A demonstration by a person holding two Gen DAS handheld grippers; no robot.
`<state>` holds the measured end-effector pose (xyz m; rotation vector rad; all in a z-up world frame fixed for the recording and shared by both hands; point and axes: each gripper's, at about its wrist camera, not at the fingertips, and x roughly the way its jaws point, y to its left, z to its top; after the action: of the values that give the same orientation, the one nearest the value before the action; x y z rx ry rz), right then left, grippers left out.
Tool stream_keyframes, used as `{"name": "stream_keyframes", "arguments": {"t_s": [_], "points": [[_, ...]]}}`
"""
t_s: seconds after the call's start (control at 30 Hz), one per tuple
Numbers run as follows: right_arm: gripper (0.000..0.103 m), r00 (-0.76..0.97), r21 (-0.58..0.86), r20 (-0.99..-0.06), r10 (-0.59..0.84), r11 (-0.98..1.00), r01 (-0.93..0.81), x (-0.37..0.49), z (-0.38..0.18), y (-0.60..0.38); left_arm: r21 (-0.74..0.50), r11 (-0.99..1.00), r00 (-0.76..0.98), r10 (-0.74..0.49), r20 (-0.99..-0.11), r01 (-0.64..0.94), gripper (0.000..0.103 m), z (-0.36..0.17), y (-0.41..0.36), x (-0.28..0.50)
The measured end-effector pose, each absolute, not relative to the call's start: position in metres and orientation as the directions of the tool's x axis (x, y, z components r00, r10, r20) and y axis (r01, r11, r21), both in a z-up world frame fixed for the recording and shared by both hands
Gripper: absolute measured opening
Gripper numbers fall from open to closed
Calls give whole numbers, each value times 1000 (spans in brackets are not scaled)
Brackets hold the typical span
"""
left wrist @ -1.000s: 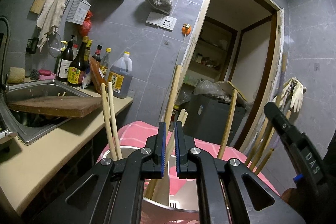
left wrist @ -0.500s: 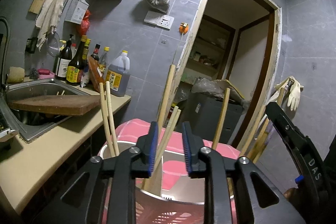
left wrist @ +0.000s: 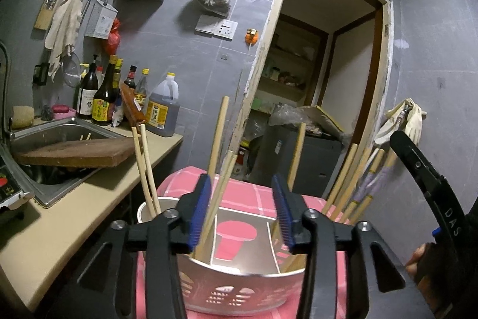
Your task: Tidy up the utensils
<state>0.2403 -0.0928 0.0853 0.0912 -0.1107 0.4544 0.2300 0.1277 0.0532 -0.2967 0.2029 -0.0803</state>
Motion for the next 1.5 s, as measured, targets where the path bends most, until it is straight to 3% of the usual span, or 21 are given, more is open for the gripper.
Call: {"name": "stream_keyframes", "arguments": {"t_s": [0.13, 0.57, 0.9, 1.5], "points": [[57, 907, 64, 96, 411, 906, -418, 233, 87, -106, -278, 959, 974, -117, -194, 60, 45, 56, 121, 223], [80, 904, 112, -74, 422, 904, -413, 192, 81, -142, -218, 975, 967, -94, -238, 41, 73, 60, 104, 192], [101, 909, 115, -147, 390, 919, -376, 151, 75, -163, -191, 981, 966, -89, -243, 43, 92, 56, 94, 153], [103, 919, 105, -233, 318, 948, -302, 74, 77, -196, -131, 990, 965, -84, -248, 52, 95, 46, 73, 83]]}}
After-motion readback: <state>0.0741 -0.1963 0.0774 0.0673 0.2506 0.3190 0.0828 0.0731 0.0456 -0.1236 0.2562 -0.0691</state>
